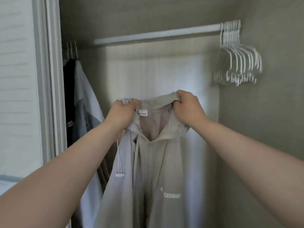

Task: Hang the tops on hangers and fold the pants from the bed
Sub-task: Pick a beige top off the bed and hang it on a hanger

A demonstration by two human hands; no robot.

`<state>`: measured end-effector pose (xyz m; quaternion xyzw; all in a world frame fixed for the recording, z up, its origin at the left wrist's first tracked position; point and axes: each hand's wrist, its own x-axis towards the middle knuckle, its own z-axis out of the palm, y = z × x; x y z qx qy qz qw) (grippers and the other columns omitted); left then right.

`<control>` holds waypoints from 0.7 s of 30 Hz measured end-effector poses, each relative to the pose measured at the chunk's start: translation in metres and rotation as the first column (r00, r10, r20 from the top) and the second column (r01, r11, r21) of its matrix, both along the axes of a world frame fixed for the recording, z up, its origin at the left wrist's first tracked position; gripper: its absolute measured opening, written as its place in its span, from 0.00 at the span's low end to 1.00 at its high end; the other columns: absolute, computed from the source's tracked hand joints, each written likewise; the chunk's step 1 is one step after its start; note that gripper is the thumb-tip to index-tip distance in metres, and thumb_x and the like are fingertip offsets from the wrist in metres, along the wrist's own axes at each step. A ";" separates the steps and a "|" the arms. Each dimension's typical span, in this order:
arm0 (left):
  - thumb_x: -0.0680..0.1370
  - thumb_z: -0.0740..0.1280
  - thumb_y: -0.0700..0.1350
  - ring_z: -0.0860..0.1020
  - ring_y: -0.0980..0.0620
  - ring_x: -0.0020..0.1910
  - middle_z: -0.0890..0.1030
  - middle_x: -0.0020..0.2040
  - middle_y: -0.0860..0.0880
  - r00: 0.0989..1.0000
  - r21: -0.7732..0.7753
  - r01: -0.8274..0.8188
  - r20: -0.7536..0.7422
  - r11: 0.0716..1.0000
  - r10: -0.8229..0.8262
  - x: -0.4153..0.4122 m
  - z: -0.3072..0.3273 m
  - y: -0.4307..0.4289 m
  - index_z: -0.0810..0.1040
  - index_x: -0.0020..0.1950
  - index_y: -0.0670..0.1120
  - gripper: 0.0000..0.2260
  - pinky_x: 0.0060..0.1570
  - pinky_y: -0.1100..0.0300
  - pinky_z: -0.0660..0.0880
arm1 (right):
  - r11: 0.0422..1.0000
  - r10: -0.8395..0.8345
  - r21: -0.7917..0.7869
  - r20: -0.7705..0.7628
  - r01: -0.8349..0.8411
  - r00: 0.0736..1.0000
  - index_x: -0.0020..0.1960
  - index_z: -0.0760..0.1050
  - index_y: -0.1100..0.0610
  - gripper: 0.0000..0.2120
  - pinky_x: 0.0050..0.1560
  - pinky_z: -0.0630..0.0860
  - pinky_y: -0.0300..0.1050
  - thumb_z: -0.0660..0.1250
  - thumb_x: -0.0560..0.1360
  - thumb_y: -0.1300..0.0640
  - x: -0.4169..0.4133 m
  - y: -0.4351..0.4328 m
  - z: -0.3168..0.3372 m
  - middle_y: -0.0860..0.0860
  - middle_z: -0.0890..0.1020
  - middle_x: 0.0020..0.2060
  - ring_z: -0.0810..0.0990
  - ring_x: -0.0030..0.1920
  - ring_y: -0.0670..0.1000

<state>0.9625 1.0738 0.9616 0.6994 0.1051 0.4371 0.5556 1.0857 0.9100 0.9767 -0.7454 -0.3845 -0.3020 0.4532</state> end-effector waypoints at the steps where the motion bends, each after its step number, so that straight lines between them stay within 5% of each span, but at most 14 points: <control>1: 0.80 0.68 0.45 0.84 0.43 0.43 0.84 0.41 0.43 1.000 0.031 0.002 -0.010 1.000 -0.002 0.005 0.019 0.002 0.82 0.42 0.43 0.09 0.48 0.49 0.80 | 1.000 -0.015 -0.011 0.009 0.015 1.000 0.39 0.72 0.58 0.09 0.36 0.70 0.45 0.57 0.76 0.64 0.007 0.003 0.020 0.49 0.76 0.34 0.74 0.38 0.53; 5: 0.77 0.72 0.44 0.81 0.45 0.35 0.81 0.40 0.41 0.998 0.114 -0.017 -0.053 0.993 0.023 0.022 0.086 0.001 0.78 0.48 0.43 0.06 0.38 0.53 0.78 | 0.998 -0.050 -0.026 0.026 0.051 0.998 0.35 0.68 0.60 0.10 0.32 0.65 0.45 0.57 0.74 0.65 0.028 0.006 0.092 0.54 0.74 0.33 0.71 0.38 0.58; 9: 0.79 0.69 0.42 0.78 0.43 0.37 0.78 0.40 0.41 0.993 0.199 -0.106 -0.031 0.974 0.115 0.049 0.137 -0.002 0.73 0.50 0.42 0.06 0.39 0.51 0.74 | 0.993 -0.092 -0.064 0.069 0.097 0.993 0.38 0.70 0.60 0.09 0.41 0.66 0.44 0.60 0.77 0.62 0.044 0.004 0.143 0.58 0.76 0.38 0.73 0.43 0.59; 13: 0.79 0.68 0.41 0.81 0.39 0.43 0.79 0.46 0.38 0.985 0.188 -0.168 -0.001 0.968 0.171 0.082 0.165 -0.002 0.71 0.47 0.42 0.06 0.43 0.49 0.76 | 0.965 -0.179 -0.188 0.038 0.182 0.983 0.55 0.75 0.61 0.07 0.45 0.68 0.42 0.61 0.79 0.60 0.056 0.008 0.173 0.62 0.80 0.59 0.79 0.57 0.62; 17: 0.77 0.70 0.42 0.82 0.38 0.49 0.81 0.50 0.36 0.978 0.217 -0.205 0.015 0.954 0.207 0.113 0.177 -0.002 0.76 0.54 0.38 0.10 0.48 0.49 0.78 | 0.968 -0.200 -0.167 -0.051 0.189 0.978 0.70 0.64 0.65 0.22 0.47 0.70 0.46 0.61 0.78 0.61 0.069 0.008 0.193 0.63 0.75 0.65 0.78 0.62 0.62; 19: 0.77 0.71 0.43 0.82 0.39 0.48 0.81 0.51 0.37 0.978 0.221 -0.210 0.027 0.953 0.209 0.126 0.181 0.000 0.76 0.58 0.36 0.14 0.49 0.50 0.79 | 0.949 -0.264 -0.158 0.066 0.271 0.962 0.71 0.61 0.61 0.23 0.50 0.69 0.48 0.60 0.78 0.60 0.075 0.001 0.197 0.62 0.75 0.65 0.76 0.64 0.62; 21: 0.77 0.71 0.44 0.81 0.41 0.43 0.80 0.49 0.38 0.978 0.228 -0.208 0.038 0.951 0.205 0.140 0.187 0.000 0.76 0.56 0.37 0.13 0.43 0.54 0.77 | 0.849 -0.447 -0.158 0.294 0.504 0.845 0.68 0.64 0.57 0.20 0.55 0.67 0.52 0.60 0.76 0.59 0.081 -0.013 0.199 0.58 0.75 0.64 0.73 0.66 0.61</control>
